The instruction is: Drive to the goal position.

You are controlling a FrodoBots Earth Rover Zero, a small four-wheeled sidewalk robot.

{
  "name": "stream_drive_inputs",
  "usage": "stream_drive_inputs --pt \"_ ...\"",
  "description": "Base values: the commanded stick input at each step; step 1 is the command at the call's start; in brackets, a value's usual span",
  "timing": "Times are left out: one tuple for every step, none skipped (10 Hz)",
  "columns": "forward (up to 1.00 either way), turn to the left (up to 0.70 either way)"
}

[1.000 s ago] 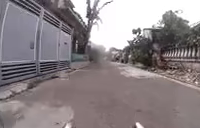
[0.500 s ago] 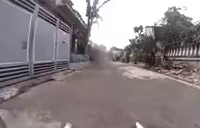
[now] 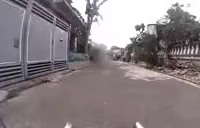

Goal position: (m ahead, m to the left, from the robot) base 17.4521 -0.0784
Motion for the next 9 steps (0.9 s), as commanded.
stream_drive_inputs --pt "0.70 -0.13" --pt "0.70 -0.14" --pt "0.70 -0.14" --pt "0.70 -0.14" --pt "0.70 -0.14" --pt "0.70 -0.14" --pt "0.70 -0.04" --pt "0.70 0.00" --pt "0.70 0.00"
